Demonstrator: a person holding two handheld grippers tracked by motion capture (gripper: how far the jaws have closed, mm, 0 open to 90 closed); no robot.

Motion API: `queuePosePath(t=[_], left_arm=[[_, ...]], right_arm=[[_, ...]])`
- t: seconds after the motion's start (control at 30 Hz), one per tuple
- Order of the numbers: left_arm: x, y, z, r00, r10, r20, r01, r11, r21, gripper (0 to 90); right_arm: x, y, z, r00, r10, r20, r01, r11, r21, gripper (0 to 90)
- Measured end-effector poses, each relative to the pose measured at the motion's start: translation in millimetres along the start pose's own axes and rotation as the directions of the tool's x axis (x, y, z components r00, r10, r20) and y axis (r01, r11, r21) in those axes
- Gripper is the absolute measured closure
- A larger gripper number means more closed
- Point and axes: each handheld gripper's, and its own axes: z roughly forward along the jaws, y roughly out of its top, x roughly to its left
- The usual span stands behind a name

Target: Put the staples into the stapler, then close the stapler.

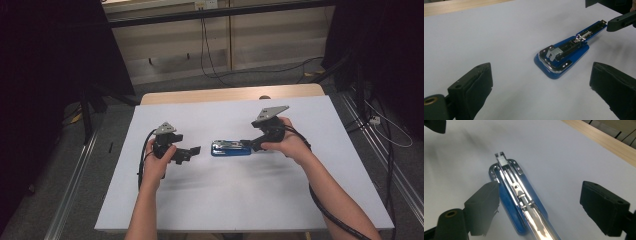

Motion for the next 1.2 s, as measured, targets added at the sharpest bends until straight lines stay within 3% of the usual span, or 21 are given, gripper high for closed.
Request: queuePosePath(t=[0.4,0.87,1.07,1.2], left_arm=[[-1.3,1.7,4.1,1.0,0.003,0.007,-0.003,1.0,-0.001,4.8],[-1.4,2.0,4.8,0.9999,0.005,0.009,-0.005,1.0,-0.003,4.6],[-4.5,1.5,7.3,0.9996,0.008,0.028,-0.008,0.9999,0.009,4.6],[-6.4,1.6,7.0,0.9992,0.009,0.039,-0.009,0.9999,-0.009,4.6]], right_arm=[[-4.8,-24.3,-26.3,0.9944,0.074,0.075,-0.072,0.997,-0.033,15.9],[-0.2,-47.1,-44.1,0.9861,0.098,0.134,-0.091,0.994,-0.058,15.2],[-0.8,-59.3,-51.0,0.9772,0.137,0.162,-0.128,0.99,-0.066,15.0],[-0.7,-64.5,-54.0,0.969,0.164,0.185,-0.151,0.985,-0.08,15.4]])
